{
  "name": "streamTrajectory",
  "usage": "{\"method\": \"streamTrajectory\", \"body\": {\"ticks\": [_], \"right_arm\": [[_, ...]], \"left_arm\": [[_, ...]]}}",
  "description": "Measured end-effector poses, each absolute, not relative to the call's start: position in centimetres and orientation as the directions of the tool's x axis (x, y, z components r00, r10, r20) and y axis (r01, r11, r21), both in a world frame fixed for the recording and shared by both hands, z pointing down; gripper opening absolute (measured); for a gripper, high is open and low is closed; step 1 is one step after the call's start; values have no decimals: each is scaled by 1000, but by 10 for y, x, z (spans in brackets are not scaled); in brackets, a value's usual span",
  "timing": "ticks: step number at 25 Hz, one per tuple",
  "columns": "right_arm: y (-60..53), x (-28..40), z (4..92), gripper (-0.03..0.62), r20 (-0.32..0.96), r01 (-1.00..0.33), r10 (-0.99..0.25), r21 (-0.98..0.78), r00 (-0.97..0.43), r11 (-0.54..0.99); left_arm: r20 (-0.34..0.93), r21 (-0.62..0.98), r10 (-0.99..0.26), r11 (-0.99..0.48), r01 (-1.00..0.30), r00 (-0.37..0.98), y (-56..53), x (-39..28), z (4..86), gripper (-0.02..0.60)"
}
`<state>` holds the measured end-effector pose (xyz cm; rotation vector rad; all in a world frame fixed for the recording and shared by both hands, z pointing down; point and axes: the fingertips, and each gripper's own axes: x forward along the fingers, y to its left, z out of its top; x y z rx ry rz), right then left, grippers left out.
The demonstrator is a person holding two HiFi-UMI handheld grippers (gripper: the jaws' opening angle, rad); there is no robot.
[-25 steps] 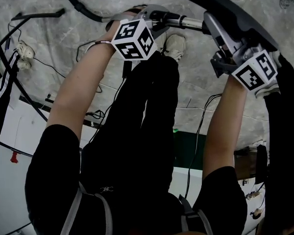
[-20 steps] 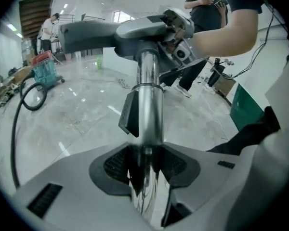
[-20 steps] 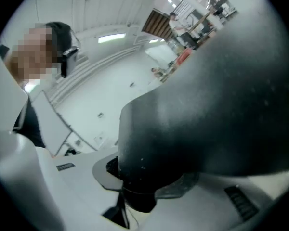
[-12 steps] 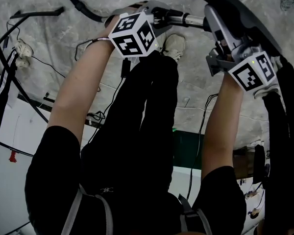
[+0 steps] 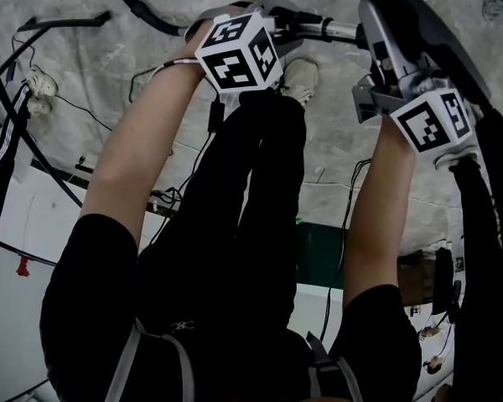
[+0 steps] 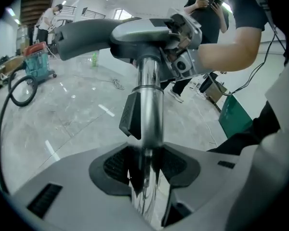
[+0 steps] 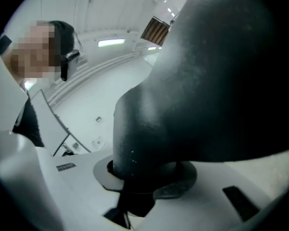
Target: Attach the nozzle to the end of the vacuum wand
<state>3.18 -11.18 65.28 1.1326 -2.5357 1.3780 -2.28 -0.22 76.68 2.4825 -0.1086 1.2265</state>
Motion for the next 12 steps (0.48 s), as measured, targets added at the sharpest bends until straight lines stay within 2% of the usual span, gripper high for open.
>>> {"method": "streamTrajectory", "body": {"ticks": [1, 3, 7, 9, 10, 12], "right_arm": [[-112, 32, 649, 126, 310, -576, -566, -724, -763, 380], [-119, 38, 652, 127, 303, -570, -572, -733, -762, 371], [-123, 68, 684, 126, 545, -718, -640, -696, -542, 16], [-121, 77, 691, 126, 601, -746, -646, -662, -471, -71], [-122, 74, 690, 126, 579, -750, -651, -661, -490, -24], [-122, 56, 680, 126, 456, -705, -647, -685, -610, 182]], "left_arm": [[774, 303, 106, -928, -217, 625, -3, -21, 764, 167], [772, 308, 94, -921, -240, 629, -7, -16, 763, 167], [816, 263, 24, -906, -333, 578, -14, -6, 776, 172], [822, 259, 24, -906, -336, 569, -12, -1, 780, 172], [821, 264, 33, -907, -328, 570, -11, -2, 782, 173], [820, 275, 66, -916, -291, 568, -12, -9, 785, 172]]}}
